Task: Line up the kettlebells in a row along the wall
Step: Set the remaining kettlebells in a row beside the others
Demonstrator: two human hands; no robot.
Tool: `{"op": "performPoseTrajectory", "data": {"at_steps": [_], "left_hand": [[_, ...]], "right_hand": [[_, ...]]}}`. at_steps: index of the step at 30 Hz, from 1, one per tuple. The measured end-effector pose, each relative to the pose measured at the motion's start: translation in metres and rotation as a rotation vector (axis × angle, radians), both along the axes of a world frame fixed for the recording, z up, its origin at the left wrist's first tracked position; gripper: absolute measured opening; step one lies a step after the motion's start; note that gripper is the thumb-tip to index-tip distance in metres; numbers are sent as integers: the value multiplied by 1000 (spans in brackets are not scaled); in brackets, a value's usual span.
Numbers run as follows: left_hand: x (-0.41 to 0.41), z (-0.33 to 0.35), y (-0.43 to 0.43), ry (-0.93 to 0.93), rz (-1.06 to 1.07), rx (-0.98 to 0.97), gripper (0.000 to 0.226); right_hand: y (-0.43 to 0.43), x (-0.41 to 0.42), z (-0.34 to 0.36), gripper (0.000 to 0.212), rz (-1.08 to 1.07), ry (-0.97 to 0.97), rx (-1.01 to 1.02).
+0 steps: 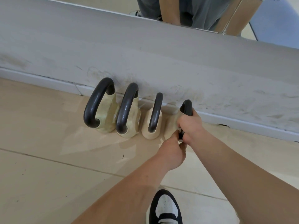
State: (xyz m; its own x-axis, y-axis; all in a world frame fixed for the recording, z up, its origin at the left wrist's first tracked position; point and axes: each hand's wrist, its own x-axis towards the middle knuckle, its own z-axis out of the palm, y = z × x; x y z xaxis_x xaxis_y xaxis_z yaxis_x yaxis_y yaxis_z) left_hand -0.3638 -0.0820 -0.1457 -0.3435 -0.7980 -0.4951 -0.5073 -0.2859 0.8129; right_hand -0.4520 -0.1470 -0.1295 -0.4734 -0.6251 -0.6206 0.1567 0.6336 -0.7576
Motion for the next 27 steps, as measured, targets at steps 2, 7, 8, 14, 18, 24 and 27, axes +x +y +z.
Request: {"op": "performPoseTrajectory", "data": {"at_steps": [2,7,8,14,18,24,27], "left_hand": [[5,0,-1,-12,-7,5,40],[26,-13,-4,-67,12,44,70],[28,-15,-4,-71,13,56,71],[24,-15,-3,-14,22,45,66],[17,-9,-7,30,45,-5,43],[10,-15,-3,25,58,-73,23],[10,-13,-5,61,55,-90,22]], "right_hand": [[-3,7,0,73,-127,-42,-30],[-6,14,1,79,-149,-68,-28],[-5,13,1,76,-118,-54,-20],[-4,5,3,71,2,6,10],[-5,5,1,75,26,22,-1],[-3,3,2,74,81,10,13],[-2,-1,2,72,124,36,9]]}}
